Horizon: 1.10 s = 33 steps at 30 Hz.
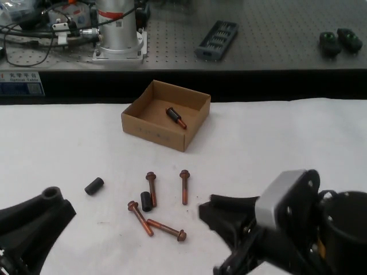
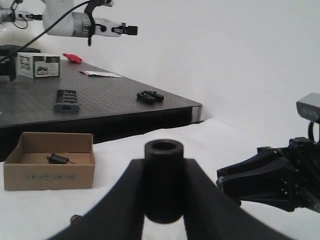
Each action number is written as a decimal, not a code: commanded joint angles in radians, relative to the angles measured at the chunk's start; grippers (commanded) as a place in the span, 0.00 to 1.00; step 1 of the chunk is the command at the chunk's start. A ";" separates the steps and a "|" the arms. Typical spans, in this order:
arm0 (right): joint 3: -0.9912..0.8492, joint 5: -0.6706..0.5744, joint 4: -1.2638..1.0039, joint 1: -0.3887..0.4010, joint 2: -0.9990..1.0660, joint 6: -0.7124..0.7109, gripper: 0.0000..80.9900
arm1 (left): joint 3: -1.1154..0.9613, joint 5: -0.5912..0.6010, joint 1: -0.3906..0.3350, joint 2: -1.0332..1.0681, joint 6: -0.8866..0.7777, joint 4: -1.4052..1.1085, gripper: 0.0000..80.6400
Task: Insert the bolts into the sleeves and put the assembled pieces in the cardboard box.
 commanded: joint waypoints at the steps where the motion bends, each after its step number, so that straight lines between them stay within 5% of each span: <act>1: -0.081 0.053 0.174 -0.031 -0.012 0.083 0.07 | -0.011 -0.067 -0.004 -0.007 -0.025 0.017 0.01; 8: -0.405 0.019 0.717 -0.082 0.048 0.056 0.07 | -0.011 -0.290 -0.004 -0.007 -0.056 0.088 0.01; 20: -0.911 -0.085 1.213 -0.195 0.474 0.052 0.07 | -0.011 -0.292 -0.004 -0.007 -0.068 0.094 0.01; 29: -0.981 -0.085 1.293 -0.246 0.594 0.113 0.07 | -0.011 -0.292 -0.004 -0.007 -0.068 0.094 0.01; 32: -0.981 -0.112 1.318 -0.259 0.600 0.099 0.00 | -0.011 -0.288 -0.004 -0.007 -0.068 0.093 0.01; 33: -0.981 -0.130 1.328 -0.263 0.602 0.089 0.06 | -0.011 -0.287 -0.004 -0.007 -0.070 0.093 0.01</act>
